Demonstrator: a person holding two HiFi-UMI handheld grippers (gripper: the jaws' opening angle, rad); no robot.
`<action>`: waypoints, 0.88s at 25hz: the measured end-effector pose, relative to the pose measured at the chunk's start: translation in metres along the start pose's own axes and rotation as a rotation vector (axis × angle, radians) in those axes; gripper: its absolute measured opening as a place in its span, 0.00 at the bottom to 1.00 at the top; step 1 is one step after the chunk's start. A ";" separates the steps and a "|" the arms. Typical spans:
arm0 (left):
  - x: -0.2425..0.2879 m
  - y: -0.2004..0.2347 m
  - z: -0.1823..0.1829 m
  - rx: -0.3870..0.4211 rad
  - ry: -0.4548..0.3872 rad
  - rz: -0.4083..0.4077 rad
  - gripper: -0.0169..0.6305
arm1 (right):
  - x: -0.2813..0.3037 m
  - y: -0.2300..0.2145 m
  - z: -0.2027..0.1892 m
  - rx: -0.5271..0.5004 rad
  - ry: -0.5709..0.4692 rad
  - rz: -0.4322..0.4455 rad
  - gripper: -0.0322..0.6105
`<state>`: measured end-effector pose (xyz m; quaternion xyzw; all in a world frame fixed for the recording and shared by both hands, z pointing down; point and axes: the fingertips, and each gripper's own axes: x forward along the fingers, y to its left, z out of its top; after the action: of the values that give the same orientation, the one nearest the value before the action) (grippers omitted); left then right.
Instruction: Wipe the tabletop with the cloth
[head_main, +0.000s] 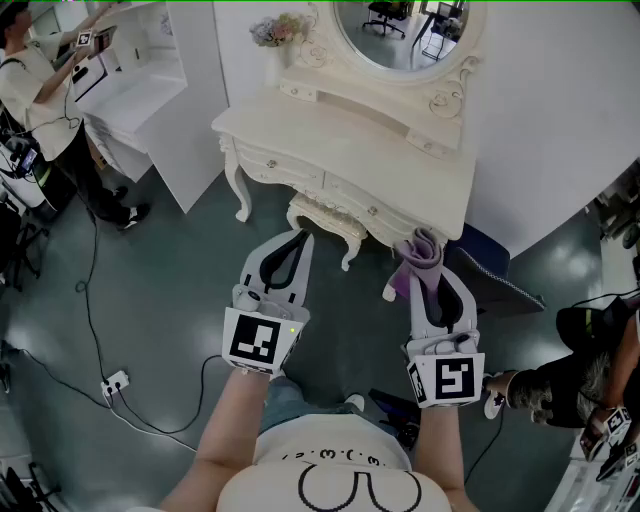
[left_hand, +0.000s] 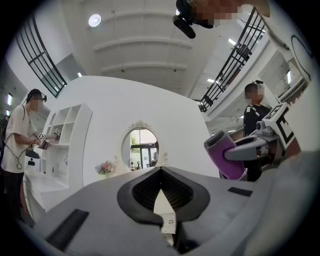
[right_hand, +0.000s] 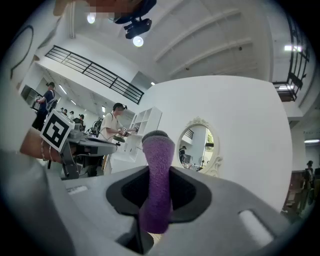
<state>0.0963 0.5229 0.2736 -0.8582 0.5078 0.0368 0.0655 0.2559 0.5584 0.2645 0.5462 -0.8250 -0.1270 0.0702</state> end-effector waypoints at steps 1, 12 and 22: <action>0.002 0.005 0.000 0.004 -0.002 -0.003 0.02 | 0.005 0.002 0.000 0.000 0.001 -0.002 0.19; 0.015 0.077 -0.015 0.030 -0.003 -0.097 0.02 | 0.069 0.044 0.008 0.060 -0.018 -0.068 0.19; 0.042 0.142 -0.018 0.027 0.013 -0.130 0.02 | 0.136 0.061 0.016 0.067 0.003 -0.098 0.19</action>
<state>-0.0079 0.4168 0.2756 -0.8887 0.4517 0.0200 0.0761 0.1445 0.4585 0.2636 0.5881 -0.8010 -0.1018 0.0466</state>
